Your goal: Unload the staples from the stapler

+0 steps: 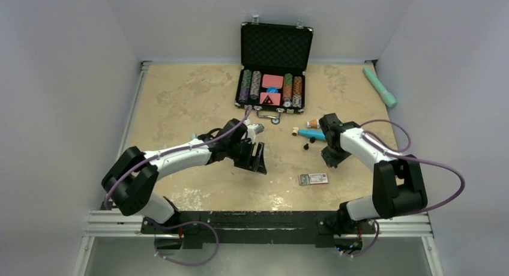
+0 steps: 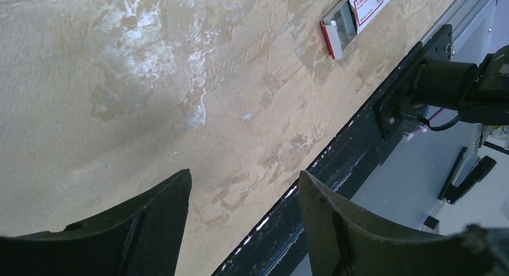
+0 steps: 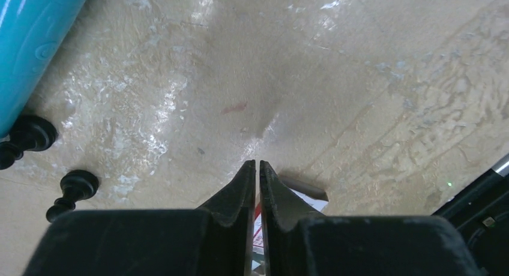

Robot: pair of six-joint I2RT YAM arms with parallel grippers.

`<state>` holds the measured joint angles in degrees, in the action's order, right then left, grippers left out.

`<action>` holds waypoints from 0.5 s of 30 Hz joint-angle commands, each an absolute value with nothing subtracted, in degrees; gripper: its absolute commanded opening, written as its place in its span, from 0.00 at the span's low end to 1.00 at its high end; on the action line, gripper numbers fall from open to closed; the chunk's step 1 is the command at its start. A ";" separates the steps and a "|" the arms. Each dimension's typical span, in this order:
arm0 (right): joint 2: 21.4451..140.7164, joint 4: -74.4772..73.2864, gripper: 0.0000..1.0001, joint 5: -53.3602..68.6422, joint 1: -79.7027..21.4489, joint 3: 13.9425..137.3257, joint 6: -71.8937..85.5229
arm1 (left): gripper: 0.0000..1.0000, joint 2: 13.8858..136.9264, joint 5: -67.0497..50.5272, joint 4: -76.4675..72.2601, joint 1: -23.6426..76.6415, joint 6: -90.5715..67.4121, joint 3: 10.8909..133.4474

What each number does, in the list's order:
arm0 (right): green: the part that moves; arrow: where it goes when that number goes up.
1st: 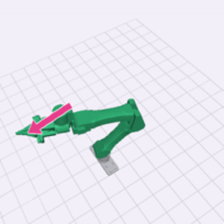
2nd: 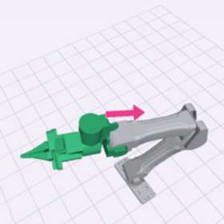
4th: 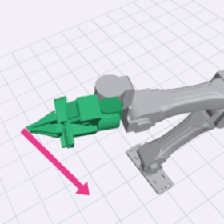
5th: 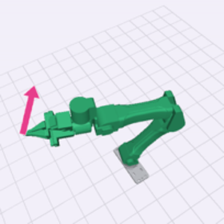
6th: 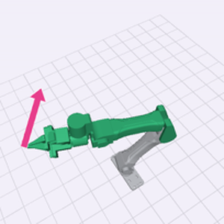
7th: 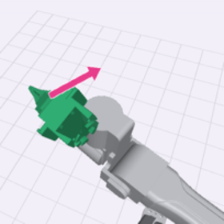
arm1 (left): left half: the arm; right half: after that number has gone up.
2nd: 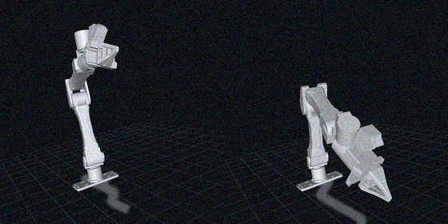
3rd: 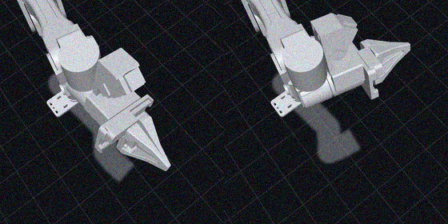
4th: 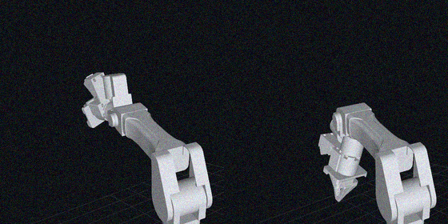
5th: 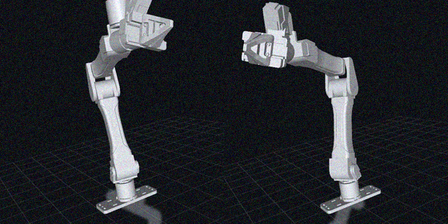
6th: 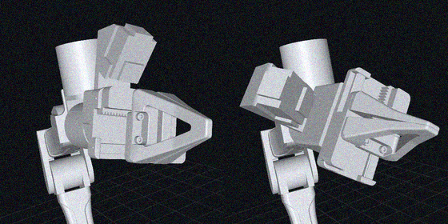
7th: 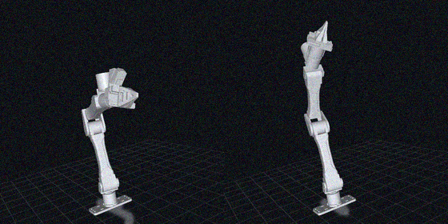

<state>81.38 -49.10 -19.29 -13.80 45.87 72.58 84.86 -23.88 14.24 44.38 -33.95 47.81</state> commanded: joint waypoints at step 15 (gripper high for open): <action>81.11 -55.45 0.00 -20.24 -13.72 50.29 64.02 | 0.67 89.55 -27.10 10.85 47.02 -34.01 53.62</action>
